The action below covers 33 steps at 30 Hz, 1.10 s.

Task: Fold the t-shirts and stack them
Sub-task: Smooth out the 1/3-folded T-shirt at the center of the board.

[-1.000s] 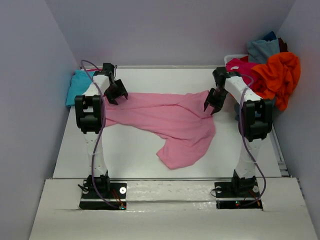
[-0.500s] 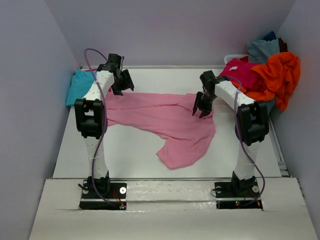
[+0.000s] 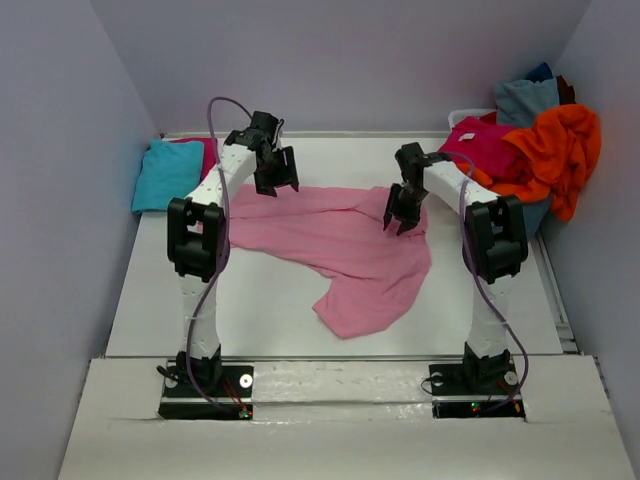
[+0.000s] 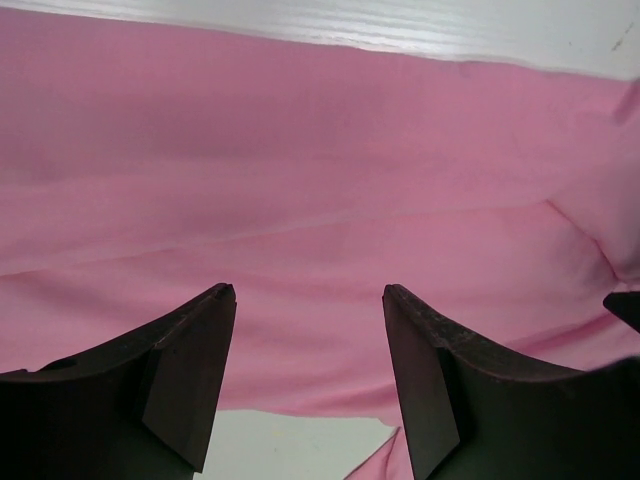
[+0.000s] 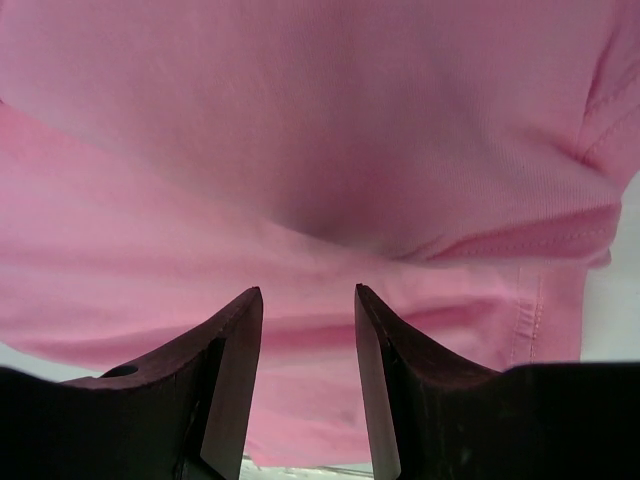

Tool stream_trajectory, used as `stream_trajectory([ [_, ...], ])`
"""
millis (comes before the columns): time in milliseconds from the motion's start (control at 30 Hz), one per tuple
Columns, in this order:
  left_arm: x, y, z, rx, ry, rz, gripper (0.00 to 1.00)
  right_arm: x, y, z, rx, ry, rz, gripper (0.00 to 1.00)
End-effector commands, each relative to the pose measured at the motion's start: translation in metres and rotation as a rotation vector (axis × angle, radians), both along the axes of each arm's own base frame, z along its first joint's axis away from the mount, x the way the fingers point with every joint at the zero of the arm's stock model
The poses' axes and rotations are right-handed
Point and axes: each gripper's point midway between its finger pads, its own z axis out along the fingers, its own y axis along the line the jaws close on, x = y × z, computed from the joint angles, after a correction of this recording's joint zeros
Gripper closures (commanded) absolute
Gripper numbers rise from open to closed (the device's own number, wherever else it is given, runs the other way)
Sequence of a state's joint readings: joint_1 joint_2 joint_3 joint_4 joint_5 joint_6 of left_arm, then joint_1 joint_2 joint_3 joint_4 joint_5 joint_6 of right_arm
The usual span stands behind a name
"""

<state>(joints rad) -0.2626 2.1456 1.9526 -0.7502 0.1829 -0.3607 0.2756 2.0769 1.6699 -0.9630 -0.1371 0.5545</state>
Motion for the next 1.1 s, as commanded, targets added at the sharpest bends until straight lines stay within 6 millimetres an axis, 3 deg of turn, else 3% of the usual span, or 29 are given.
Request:
stream_trajectory([
  [0,-0.010,-0.025,0.019,-0.031,-0.023,-0.096,0.27,0.024,0.001,0.016,-0.021,-0.085,0.013,0.52],
  [367,-0.028,-0.048,0.006,-0.020,0.002,-0.168,0.27,-0.002,-0.016,0.017,-0.069,-0.095,-0.020,0.52],
  [500,-0.034,-0.066,0.008,-0.029,0.003,-0.208,0.27,-0.011,-0.021,0.016,-0.088,-0.078,-0.023,0.52],
  [667,-0.037,-0.068,0.008,-0.022,0.003,-0.220,0.27,-0.017,-0.027,0.018,-0.106,-0.093,-0.035,0.52],
  [1067,-0.049,-0.066,0.007,-0.004,0.011,-0.237,0.27,-0.003,-0.052,0.007,-0.265,-0.103,-0.092,0.51],
])
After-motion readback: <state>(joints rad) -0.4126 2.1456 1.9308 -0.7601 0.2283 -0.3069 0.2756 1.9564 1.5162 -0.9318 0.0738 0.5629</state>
